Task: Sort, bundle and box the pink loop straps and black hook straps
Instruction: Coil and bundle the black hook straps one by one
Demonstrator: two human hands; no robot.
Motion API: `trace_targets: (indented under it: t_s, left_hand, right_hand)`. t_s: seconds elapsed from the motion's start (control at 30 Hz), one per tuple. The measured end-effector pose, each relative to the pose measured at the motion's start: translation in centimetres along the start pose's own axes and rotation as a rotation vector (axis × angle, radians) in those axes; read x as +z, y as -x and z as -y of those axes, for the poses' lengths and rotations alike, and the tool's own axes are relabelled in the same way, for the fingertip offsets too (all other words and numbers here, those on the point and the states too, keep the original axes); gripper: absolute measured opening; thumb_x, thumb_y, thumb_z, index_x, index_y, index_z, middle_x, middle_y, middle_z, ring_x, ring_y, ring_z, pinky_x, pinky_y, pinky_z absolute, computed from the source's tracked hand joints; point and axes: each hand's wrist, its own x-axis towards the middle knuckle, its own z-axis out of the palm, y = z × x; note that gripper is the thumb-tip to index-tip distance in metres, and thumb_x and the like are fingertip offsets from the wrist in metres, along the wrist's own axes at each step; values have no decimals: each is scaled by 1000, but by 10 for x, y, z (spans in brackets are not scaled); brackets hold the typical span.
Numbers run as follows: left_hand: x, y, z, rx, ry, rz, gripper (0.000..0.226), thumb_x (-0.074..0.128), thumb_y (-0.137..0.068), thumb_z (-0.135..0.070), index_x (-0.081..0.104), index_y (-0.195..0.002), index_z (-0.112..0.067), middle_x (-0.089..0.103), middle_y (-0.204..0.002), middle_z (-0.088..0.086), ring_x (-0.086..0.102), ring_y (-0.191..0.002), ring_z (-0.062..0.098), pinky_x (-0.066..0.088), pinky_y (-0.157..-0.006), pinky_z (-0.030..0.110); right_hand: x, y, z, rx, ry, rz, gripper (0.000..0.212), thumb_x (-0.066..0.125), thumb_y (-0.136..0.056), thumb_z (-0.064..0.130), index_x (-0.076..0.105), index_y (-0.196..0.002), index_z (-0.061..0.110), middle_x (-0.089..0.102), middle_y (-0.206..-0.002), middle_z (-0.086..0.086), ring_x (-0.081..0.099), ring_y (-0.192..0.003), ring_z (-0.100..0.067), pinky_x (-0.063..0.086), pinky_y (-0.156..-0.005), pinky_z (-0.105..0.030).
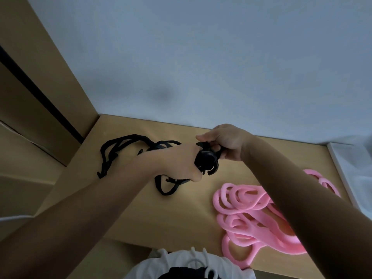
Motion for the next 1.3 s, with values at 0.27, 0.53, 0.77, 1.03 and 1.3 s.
trace_targets:
  t_s: [0.27,0.53,0.77,1.03,1.3]
  left_hand:
    - [9,-13,-6,-135,-598,9,24,45,-82,-7,36,-61,-14,39,-58,0,37,-53,16,31,-53,28]
    - [18,-30,0,-316,-649,-177,15,46,-90,-11,41,-76,-10,40,-69,0,49,-67,15,44,-61,25]
    - [25,-36,14,-381,-525,-220,25,48,-91,-18,40,-68,-13,42,-67,1,45,-65,16,43,-65,28]
    - [28,-49,22,-308,-514,-91,26,40,-87,-13,40,-62,-12,42,-61,2,37,-52,16,32,-51,24]
    - [19,-53,9,-446,159,185,21,54,-77,-3,43,-60,-9,41,-55,5,34,-44,17,27,-45,16]
  right_hand:
    - [30,-8,-7,-135,312,-222,39,65,-85,12,36,-59,12,33,-52,-3,30,-46,-15,25,-38,-17]
    - [29,0,-35,-484,656,-275,33,56,-92,26,41,-64,16,46,-63,2,42,-58,-14,31,-52,-24]
    - [19,2,-53,-753,1197,-144,13,61,-89,16,62,-94,5,58,-93,-5,47,-97,-23,38,-82,-26]
    - [7,-2,-62,-1178,1597,-365,11,49,-66,4,59,-67,9,56,-62,-4,51,-55,-22,34,-44,-22]
    - [-2,-6,-55,-1406,1494,-395,18,33,-74,-3,37,-82,13,58,-67,-10,53,-54,-26,31,-40,-23]
